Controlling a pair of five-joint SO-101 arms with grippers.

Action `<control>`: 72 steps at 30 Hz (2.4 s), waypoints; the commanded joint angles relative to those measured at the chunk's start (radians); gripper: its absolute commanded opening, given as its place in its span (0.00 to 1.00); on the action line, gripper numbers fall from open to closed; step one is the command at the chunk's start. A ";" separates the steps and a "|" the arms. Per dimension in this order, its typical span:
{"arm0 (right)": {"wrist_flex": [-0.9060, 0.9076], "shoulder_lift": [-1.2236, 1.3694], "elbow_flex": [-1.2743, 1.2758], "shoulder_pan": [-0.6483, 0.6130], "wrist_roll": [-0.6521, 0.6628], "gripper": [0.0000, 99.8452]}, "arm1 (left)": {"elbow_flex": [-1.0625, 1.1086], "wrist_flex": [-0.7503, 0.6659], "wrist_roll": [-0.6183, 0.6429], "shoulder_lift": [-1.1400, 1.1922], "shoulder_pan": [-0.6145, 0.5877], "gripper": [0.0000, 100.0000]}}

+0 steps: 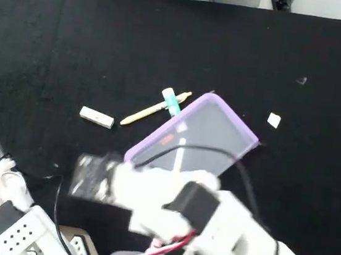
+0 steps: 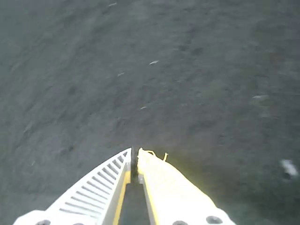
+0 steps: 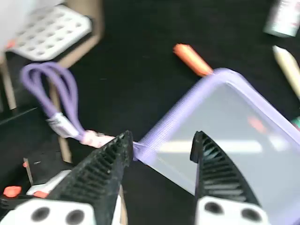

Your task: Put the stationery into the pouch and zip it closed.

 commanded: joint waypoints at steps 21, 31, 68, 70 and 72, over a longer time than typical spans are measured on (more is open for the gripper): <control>0.054 -0.030 -0.297 1.131 0.041 0.21 | -0.156 0.031 0.017 -0.006 1.331 0.03; 0.049 -0.025 -0.295 1.286 0.152 0.21 | -0.097 0.031 -0.008 -0.005 1.646 0.03; 0.043 -0.024 -0.314 1.287 0.150 0.21 | -0.292 -0.152 0.086 -0.002 1.480 0.26; 0.043 -0.022 -0.340 1.287 0.150 0.21 | -0.340 -0.092 0.029 -0.002 1.512 0.26; 0.054 -0.024 -0.366 1.287 0.150 0.21 | -0.351 -0.044 -0.037 0.000 1.557 0.26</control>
